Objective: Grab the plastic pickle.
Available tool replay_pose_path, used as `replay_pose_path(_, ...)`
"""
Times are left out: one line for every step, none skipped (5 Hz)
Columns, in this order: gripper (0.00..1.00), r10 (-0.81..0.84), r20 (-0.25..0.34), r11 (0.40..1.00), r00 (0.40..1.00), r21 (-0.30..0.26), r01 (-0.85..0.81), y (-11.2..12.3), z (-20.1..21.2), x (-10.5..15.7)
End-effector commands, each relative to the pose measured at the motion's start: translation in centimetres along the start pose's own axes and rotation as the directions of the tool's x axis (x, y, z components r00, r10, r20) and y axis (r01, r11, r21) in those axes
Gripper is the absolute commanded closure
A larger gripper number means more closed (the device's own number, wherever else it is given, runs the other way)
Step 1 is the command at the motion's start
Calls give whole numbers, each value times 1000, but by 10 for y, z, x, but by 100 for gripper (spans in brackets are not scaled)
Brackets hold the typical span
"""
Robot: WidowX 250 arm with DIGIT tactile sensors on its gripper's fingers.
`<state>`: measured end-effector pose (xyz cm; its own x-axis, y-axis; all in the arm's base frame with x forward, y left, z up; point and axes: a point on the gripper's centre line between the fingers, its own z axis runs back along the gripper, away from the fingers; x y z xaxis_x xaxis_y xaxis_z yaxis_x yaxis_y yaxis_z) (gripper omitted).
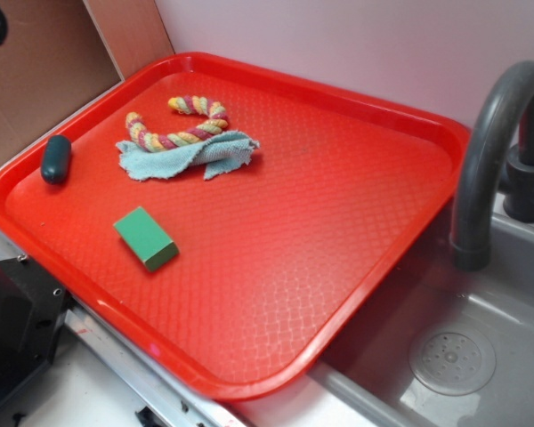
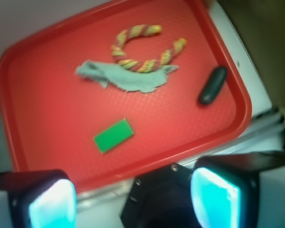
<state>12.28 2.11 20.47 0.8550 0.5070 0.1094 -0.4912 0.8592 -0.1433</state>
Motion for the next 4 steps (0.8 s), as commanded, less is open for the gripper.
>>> replay_pose_path(0, 465, 89, 882, 881, 41, -470, 60, -65, 41)
replay_pose_path(0, 594, 161, 795, 788, 27, -606, 71, -89, 49)
replay_pose_path(0, 558, 211, 820, 802, 8, -573, 82, -117, 61)
replay_pose_path(0, 580, 267, 792, 770, 38, -610, 94, -135, 63)
